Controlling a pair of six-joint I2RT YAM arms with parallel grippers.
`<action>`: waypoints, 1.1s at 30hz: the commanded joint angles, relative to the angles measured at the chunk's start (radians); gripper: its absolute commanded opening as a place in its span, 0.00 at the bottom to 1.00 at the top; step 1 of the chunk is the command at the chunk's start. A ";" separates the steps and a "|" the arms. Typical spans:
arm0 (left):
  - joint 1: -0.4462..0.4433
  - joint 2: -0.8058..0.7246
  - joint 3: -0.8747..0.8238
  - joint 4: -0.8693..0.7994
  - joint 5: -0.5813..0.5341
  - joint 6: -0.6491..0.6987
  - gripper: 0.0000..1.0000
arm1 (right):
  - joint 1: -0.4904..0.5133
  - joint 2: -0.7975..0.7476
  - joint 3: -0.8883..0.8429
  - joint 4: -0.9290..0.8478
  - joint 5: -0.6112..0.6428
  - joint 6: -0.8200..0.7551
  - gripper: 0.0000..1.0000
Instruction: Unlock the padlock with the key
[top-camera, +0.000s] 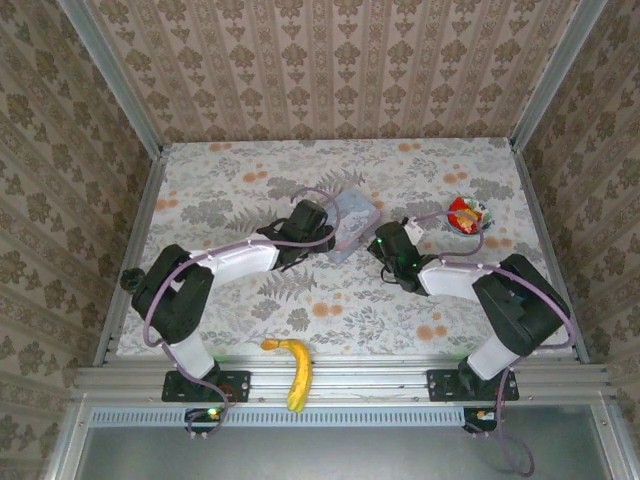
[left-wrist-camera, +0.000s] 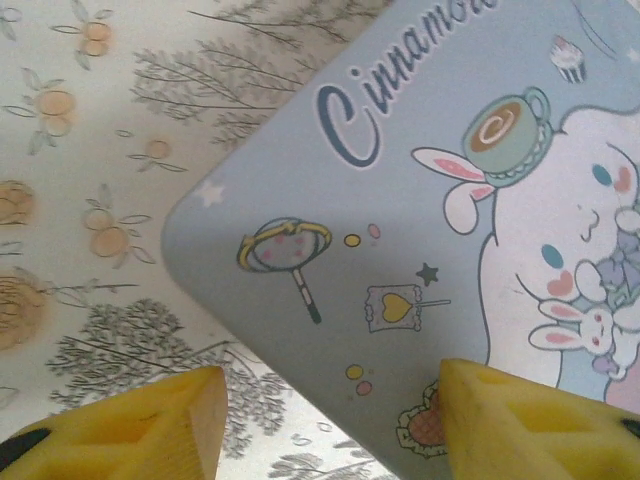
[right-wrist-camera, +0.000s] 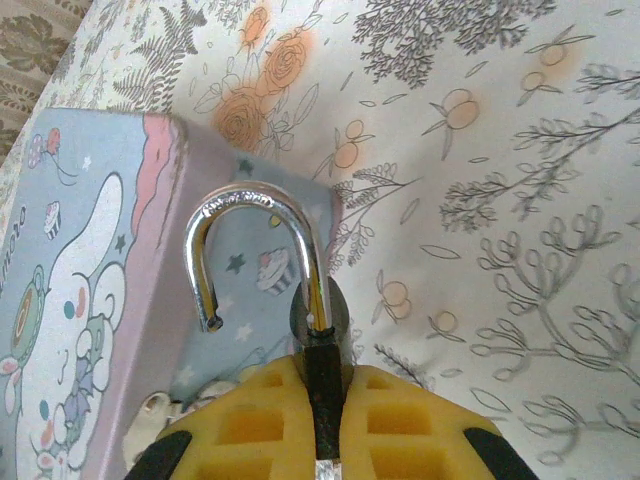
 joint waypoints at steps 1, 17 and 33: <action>0.052 0.017 -0.056 -0.108 -0.011 0.033 0.56 | 0.001 -0.070 -0.031 -0.057 0.003 -0.032 0.01; 0.227 -0.007 -0.021 0.032 0.176 0.036 0.88 | 0.018 -0.291 -0.066 -0.304 -0.224 -0.157 0.01; 0.229 0.178 0.149 0.091 0.377 -0.042 0.78 | 0.018 -0.329 -0.076 -0.371 -0.310 -0.213 0.02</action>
